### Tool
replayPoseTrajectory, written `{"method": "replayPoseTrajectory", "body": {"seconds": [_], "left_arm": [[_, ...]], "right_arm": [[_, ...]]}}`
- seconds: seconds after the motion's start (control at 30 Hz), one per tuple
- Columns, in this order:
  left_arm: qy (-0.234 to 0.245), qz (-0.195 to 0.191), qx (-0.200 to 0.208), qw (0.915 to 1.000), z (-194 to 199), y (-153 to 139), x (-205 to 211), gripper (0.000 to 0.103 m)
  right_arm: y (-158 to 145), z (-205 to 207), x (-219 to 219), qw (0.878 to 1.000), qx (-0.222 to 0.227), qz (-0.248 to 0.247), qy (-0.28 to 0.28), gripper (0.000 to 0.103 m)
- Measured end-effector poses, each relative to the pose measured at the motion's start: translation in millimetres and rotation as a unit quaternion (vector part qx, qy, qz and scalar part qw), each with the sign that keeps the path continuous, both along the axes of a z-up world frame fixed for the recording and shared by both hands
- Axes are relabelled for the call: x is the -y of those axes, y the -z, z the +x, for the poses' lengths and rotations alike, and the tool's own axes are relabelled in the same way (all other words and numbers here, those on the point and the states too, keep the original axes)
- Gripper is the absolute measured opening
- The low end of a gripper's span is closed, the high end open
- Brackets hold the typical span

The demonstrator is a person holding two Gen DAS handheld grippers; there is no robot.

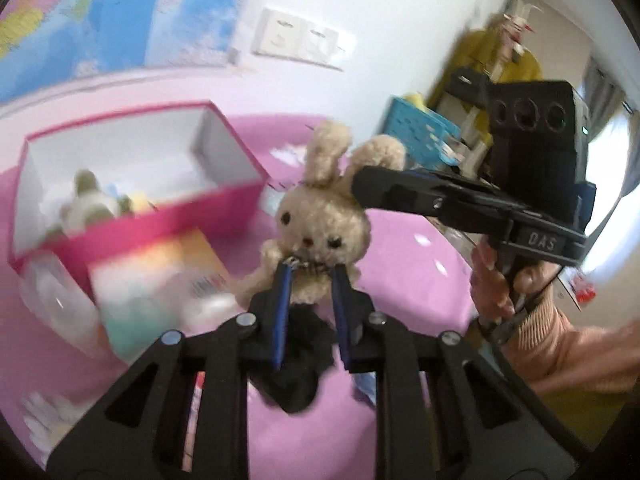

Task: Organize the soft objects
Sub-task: 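Carry the bunny over the pink box and open the left gripper, then move the left gripper to the blue gingham scrunchie and grasp it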

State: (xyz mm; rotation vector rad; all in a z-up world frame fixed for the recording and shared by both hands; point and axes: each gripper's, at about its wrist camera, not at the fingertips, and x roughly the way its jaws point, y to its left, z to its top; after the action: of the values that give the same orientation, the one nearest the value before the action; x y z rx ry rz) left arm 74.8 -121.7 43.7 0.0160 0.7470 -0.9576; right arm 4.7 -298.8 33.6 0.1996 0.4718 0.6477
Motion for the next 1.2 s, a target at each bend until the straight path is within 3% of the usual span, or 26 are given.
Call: {"method": "replayPoseTrajectory", "body": {"seconds": [0.17,0.33,0.5,0.6,0.67,0.83,1.07,1.2], "left_arm": [[-0.062,0.021,0.025,0.9976,51,-23,11,0.022],[-0.104,0.052,0.021,0.993,97,-25,27,0.022],[-0.131,0.092,0.015,0.987,127,-12,34,0.023],[-0.156,0.116,0.01,0.9808,139,0,36,0.023],[-0.151,0.11,0.0,0.9823,139,4,34,0.023],[-0.138,0.104,0.028,0.9845,118,4,30,0.023],[-0.084,0.08,0.071,0.9908,64,-2,23,0.028],[-0.051,0.07,0.08,0.9931,33,4,18,0.036]], "right_arm": [[-16,53,7,0.999,0.018,0.031,0.033,0.008],[-22,103,10,0.996,0.022,0.068,0.054,0.009],[-2,147,12,0.994,-0.009,0.08,0.076,0.009],[16,163,13,0.993,-0.037,0.052,0.095,0.014],[29,166,12,0.992,-0.059,0.009,0.114,0.027],[35,149,19,0.983,-0.067,-0.069,0.157,0.031],[27,103,37,0.981,-0.06,-0.104,0.15,0.038],[32,69,42,0.986,-0.069,-0.106,0.111,0.043]]}}
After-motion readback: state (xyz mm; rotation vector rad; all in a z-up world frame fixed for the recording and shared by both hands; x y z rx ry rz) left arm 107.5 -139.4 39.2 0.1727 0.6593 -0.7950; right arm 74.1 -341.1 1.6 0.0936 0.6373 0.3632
